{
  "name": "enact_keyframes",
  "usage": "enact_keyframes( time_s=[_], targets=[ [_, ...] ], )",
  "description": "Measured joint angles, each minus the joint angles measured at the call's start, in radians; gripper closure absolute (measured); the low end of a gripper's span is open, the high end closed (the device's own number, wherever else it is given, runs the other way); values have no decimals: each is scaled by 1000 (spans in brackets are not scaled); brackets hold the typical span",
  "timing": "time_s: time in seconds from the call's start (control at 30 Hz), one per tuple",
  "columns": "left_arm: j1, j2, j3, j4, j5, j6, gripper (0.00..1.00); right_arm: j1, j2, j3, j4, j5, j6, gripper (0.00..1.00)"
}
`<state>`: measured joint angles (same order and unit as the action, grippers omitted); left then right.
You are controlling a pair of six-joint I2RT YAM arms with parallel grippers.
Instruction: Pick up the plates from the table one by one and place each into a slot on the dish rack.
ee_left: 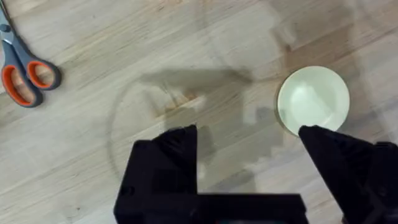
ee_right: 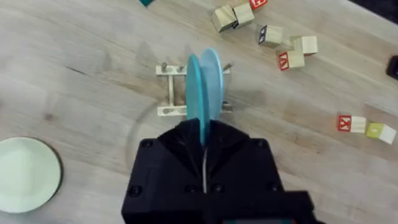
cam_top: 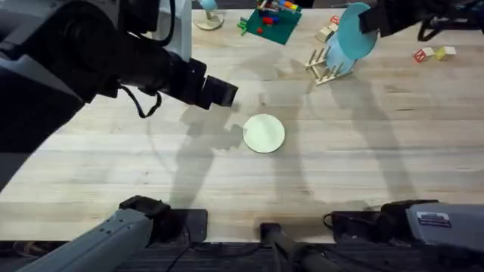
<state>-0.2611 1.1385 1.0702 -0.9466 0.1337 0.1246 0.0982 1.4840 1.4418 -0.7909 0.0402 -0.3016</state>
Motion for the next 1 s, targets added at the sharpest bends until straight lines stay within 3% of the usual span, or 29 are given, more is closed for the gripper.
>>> enact_keyframes(
  time_s=[0.63, 0.93, 0.97, 1.0],
  targets=[
    [0, 0, 0, 0, 0, 0, 6, -3, 220, 0, 133, -3, -25, 972],
    [0, 0, 0, 0, 0, 0, 6, -3, 246, 0, 134, -3, -25, 972],
    [0, 0, 0, 0, 0, 0, 7, -3, 246, 0, 134, -3, -25, 963],
    [0, 0, 0, 0, 0, 0, 6, -3, 246, 0, 135, -3, -26, 862]
  ],
)
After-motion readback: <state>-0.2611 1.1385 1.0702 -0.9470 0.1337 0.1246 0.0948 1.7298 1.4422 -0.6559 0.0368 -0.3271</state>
